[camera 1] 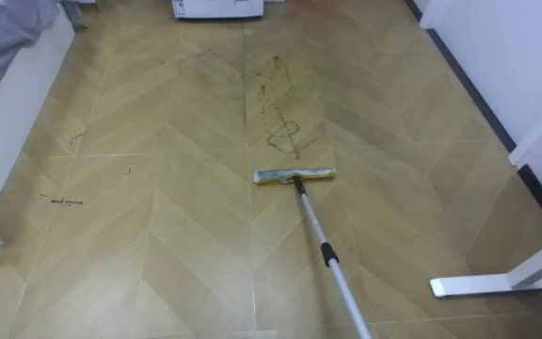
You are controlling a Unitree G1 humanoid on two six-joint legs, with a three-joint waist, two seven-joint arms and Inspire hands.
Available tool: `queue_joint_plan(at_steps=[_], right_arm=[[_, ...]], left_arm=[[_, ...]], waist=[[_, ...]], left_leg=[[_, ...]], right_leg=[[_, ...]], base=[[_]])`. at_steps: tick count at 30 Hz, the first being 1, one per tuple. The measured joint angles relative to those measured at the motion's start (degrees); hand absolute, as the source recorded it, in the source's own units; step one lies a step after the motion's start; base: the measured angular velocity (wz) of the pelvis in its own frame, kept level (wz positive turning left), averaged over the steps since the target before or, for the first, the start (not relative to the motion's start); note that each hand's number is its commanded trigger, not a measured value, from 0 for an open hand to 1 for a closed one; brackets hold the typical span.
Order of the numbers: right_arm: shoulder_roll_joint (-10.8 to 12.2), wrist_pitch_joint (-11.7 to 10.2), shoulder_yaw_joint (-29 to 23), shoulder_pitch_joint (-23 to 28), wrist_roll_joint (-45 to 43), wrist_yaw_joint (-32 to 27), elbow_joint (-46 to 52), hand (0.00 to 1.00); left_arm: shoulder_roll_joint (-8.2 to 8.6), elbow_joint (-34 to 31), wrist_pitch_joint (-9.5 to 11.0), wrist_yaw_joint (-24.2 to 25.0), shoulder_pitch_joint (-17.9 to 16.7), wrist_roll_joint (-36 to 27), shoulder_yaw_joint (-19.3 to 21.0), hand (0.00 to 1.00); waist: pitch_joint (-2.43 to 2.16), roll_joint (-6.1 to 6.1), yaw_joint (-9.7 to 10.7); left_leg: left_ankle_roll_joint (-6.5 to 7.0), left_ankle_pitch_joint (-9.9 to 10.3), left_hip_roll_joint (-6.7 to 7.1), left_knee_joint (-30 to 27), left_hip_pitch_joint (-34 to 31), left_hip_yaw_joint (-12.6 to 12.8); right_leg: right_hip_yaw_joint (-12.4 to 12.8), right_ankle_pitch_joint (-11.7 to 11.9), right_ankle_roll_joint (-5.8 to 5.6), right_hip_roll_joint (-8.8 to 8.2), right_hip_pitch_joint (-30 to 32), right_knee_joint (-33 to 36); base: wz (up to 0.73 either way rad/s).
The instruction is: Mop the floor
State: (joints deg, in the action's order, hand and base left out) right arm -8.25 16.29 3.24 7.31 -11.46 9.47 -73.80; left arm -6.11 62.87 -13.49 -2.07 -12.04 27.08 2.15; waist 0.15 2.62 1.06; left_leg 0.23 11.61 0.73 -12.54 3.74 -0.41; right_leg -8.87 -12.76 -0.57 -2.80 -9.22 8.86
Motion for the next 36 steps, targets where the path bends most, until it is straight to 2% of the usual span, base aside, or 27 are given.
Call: queue_joint_plan(at_steps=[13,21,24,26,29,35,36], right_arm=[[0.0,0.03,0.0,0.0,-0.02,0.19,-0.42,1.0],[-0.04,0.04,-0.03,-0.03,0.31,0.32,-0.23,1.0],[-0.28,0.02,-0.03,-0.92,0.59,0.71,0.12,1.0],[-0.37,-0.03,-0.02,-1.4,0.67,0.7,0.04,1.0],[-0.36,-0.13,0.0,-1.75,1.15,0.67,-0.13,1.0],[-0.38,-0.52,0.08,-3.96,2.2,0.44,-2.12,1.0],[-0.39,-0.52,0.09,-4.52,2.44,0.21,-2.45,1.0]], left_arm=[[0.02,0.12,-0.2,0.55,0.01,-0.27,0.57,0.0],[0.03,0.09,-0.18,0.33,-0.01,-0.09,1.01,0.0],[0.03,0.08,0.1,0.5,0.77,-0.08,0.98,0.0],[0.02,0.13,0.21,0.54,1.23,-0.08,0.98,0.0],[0.02,0.6,0.86,0.62,1.88,-0.09,0.98,0.0],[0.02,3.68,1.6,0.2,5.42,-0.04,0.93,0.0],[0.02,4.28,1.77,0.07,5.98,-0.05,0.91,0.0]], waist=[[0.1,0.09,-0.02],[0.08,0.03,0.09],[0.0,-0.05,0.05],[0.14,-0.05,0.06],[0.11,-0.11,0.09],[0.0,-0.71,0.17],[0.39,-0.83,0.07]], left_leg=[[0.0,0.0,-0.01,0.77,0.57,0.2],[-0.01,0.0,0.02,0.73,-0.4,0.08],[0.0,-0.01,0.01,-0.14,-2.15,0.03],[0.01,-0.01,0.01,-0.35,-2.59,0.02],[0.03,0.02,0.02,-1.18,-4.32,-0.16],[0.07,0.01,-0.17,-3.31,-9.39,0.04],[0.08,0.0,-0.21,-3.53,-10.18,0.05]], right_leg=[[0.72,-0.01,0.0,0.02,-0.05,-0.09],[-0.05,-0.08,-0.02,-0.02,0.38,-0.22],[-0.16,-0.06,0.01,-0.02,2.18,0.18],[-0.24,-0.06,0.01,-0.06,2.52,0.46],[-0.68,-0.06,0.01,-0.1,3.74,0.73],[-1.58,-0.16,0.14,-0.07,8.33,2.51],[-1.57,-0.21,0.21,-0.09,9.33,3.06]], base=[[-0.01],[0.01],[0.0],[0.0],[0.07],[0.09],[0.04]])
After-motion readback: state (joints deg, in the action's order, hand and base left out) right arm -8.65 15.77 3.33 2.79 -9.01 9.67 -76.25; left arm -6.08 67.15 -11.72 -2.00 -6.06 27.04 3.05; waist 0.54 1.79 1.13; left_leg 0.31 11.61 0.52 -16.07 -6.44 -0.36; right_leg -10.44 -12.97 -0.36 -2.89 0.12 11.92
